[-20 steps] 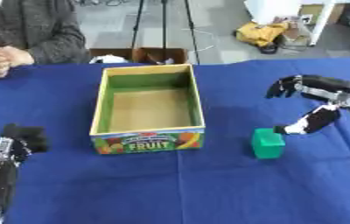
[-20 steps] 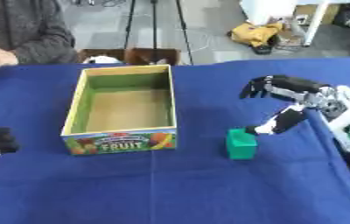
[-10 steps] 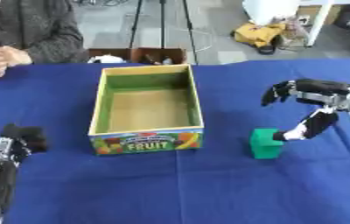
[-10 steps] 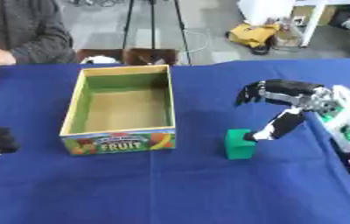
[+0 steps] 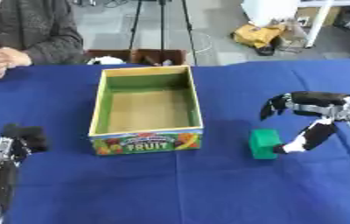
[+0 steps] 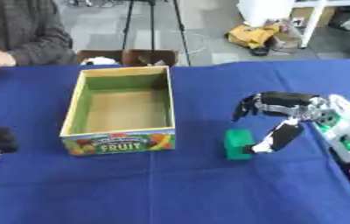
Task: Pick up objects on the table and place them in the box.
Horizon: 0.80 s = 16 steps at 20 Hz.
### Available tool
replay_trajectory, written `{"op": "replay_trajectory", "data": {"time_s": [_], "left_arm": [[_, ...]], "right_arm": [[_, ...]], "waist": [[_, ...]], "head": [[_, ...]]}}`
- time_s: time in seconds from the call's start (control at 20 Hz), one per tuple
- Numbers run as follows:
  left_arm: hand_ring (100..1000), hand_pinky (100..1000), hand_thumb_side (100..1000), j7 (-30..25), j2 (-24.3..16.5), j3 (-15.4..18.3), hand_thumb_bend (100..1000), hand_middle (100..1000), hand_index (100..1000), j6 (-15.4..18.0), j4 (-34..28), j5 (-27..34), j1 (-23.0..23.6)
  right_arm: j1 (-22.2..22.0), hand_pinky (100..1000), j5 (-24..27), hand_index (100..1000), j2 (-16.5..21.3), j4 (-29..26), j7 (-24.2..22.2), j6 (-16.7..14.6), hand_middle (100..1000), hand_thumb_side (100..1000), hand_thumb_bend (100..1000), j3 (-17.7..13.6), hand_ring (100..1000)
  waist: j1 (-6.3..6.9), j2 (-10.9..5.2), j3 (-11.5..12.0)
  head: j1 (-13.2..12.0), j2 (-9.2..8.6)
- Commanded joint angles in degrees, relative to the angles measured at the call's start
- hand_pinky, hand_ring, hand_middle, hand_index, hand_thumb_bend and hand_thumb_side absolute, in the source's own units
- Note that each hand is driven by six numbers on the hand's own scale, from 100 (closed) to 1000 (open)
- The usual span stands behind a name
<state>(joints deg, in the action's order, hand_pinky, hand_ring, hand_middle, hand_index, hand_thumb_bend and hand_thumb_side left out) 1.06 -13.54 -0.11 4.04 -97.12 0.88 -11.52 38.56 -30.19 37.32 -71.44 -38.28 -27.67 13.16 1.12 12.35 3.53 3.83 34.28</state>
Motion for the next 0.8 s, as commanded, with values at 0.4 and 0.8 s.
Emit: {"op": "replay_trajectory", "data": {"time_s": [0.4, 0.8], "left_arm": [[591, 672, 983, 0.1, -0.7, 0.2, 410, 560, 698, 0.1, -0.8, 0.2, -0.4], [591, 672, 983, 0.1, -0.7, 0.2, 411, 559, 698, 0.1, -0.8, 0.2, -0.5]], "right_arm": [[0.7, 729, -2.9, 779, -1.3, 2.3, -1.9, -3.0, 761, 441, 438, 0.9, 785], [0.5, 710, -5.1, 721, -1.2, 3.0, -1.1, -3.7, 636, 326, 319, 1.0, 754]], "waist": [[0.08, -0.97, 0.2], [0.03, -0.97, 0.0]], "head": [[0.0, 0.26], [-0.1, 0.09]]}}
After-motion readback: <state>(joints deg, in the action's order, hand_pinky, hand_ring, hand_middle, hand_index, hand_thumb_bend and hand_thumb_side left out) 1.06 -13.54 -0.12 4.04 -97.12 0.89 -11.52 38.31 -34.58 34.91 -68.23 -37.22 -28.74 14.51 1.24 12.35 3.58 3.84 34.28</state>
